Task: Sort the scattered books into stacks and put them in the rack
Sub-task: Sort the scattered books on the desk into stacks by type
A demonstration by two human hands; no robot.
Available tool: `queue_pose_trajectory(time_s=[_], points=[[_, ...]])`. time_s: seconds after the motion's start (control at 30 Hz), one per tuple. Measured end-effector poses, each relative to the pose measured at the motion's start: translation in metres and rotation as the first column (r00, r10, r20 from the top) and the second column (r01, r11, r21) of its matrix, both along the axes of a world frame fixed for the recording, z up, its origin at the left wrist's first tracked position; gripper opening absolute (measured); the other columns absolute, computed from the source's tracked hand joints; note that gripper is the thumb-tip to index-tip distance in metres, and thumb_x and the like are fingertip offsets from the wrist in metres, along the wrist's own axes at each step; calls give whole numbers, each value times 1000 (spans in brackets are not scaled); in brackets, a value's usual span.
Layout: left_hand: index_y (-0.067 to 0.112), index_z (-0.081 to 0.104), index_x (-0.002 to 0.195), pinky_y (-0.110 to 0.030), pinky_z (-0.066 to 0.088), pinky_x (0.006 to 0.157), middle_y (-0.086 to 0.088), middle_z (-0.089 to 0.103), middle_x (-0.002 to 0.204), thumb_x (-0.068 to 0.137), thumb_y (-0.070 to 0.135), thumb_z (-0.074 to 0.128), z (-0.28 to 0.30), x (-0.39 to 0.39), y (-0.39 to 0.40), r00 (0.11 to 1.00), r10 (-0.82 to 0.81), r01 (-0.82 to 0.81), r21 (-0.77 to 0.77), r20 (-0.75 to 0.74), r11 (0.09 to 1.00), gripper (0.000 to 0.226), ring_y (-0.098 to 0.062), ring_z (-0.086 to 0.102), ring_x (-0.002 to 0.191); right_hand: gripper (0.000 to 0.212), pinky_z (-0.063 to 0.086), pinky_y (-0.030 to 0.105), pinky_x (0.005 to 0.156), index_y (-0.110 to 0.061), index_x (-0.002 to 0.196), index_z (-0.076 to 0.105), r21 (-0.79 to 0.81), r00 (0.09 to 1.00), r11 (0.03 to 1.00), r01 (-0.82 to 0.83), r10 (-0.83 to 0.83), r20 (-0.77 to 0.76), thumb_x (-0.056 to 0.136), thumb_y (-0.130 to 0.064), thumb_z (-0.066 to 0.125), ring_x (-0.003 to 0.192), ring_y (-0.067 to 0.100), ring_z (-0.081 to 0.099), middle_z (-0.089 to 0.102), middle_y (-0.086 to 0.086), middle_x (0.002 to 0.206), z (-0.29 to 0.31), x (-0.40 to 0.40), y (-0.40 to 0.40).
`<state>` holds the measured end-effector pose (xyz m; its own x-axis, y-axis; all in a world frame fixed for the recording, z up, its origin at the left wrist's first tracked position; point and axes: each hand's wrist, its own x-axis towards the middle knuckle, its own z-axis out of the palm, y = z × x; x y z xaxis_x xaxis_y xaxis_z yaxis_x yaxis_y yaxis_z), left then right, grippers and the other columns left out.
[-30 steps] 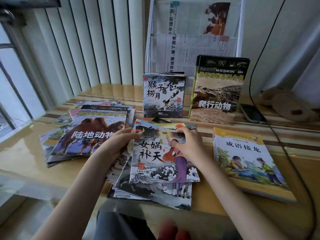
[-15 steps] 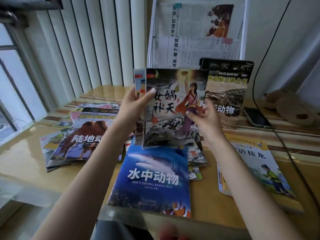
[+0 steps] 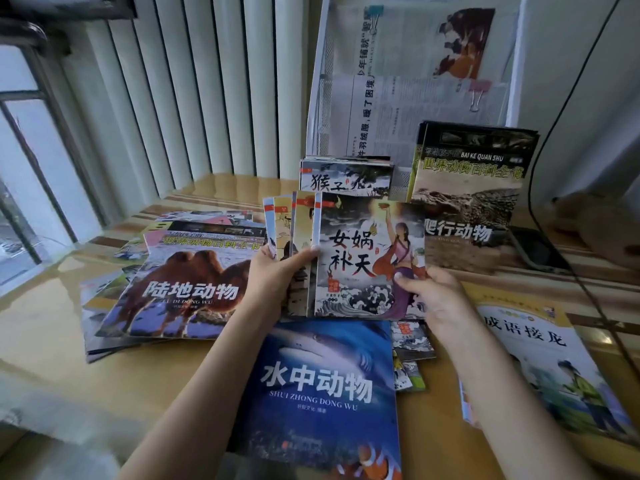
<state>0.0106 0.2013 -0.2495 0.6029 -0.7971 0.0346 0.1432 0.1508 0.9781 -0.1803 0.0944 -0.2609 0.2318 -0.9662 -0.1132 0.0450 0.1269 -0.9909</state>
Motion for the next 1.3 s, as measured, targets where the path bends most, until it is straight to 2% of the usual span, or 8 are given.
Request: queue_pose_trajectory(time_s=[0.17, 0.37, 0.5, 0.73, 0.87, 1.0, 1.17, 1.3], points=[[11, 59, 83, -24, 53, 48, 1, 68, 62, 92, 46, 48, 1, -1, -1, 1000, 19, -19, 18, 2, 1000, 38, -11, 65, 52, 23, 46, 27, 69, -15, 79, 60, 7, 1000, 1000, 12, -12, 20, 78, 5, 69, 76, 18, 59, 66, 9, 92, 2, 2, 1], [19, 60, 80, -18, 49, 47, 8, 67, 54, 94, 42, 48, 4, -4, 6, 999, -26, 25, -20, -44, 999, 30, -4, 64, 49, 22, 47, 41, 91, -14, 77, 57, 44, 999, 999, 15, -17, 40, 79, 6, 68, 86, 23, 62, 67, 12, 98, 5, 0, 5], [15, 62, 95, -24, 53, 51, 0, 73, 69, 89, 40, 58, 5, -3, 8, 991, -93, 90, -33, -101, 995, 26, -14, 70, 61, 24, 48, 33, 80, -9, 96, 59, 44, 997, 999, -3, -1, 81, 81, 9, 64, 92, 27, 61, 61, 2, 81, 7, -1, 9], [12, 67, 89, -37, 58, 71, -4, 75, 77, 92, 48, 46, 5, -10, 5, 995, -103, 103, 36, 2, 994, 42, -21, 72, 74, 49, 47, 22, 75, -11, 121, 56, -31, 986, 987, -160, 162, 50, 77, 8, 68, 96, 17, 61, 67, 5, 103, 2, 5, 10], [22, 58, 86, -39, 54, 80, 0, 70, 83, 90, 54, 38, 8, -15, 5, 996, -45, 46, -15, 73, 999, 38, -16, 67, 79, 36, 54, 25, 75, -10, 115, 59, -204, 999, 979, -16, 25, 42, 81, 0, 68, 100, 22, 63, 68, 4, 103, 5, 7, 14], [24, 46, 109, -29, 59, 73, -9, 64, 96, 84, 21, 67, 12, -25, 2, 980, 37, 2, -195, 197, 981, 33, -12, 68, 81, 67, 41, 48, 105, -19, 139, 39, -382, 997, 923, 41, -61, -41, 81, -20, 72, 127, 24, 49, 51, 5, 138, 13, 9, 20], [27, 19, 137, -20, 49, 93, -4, 50, 120, 78, 8, 75, 1, -34, -4, 899, 10, 92, -212, 439, 973, 83, -6, 58, 109, 82, 27, 41, 114, -22, 147, 25, -313, 998, 947, -65, 57, -33, 80, -27, 73, 136, 18, 35, 35, -2, 150, 19, 6, 27], [27, 33, 132, -30, 47, 99, 7, 54, 124, 78, 12, 75, -7, -34, -6, 876, -4, 90, -155, 483, 984, 71, -2, 57, 112, 93, 15, 35, 114, -24, 151, -1, -291, 974, 947, -135, 73, -213, 87, -37, 64, 144, 17, 13, 10, -6, 158, 15, 5, 23]])
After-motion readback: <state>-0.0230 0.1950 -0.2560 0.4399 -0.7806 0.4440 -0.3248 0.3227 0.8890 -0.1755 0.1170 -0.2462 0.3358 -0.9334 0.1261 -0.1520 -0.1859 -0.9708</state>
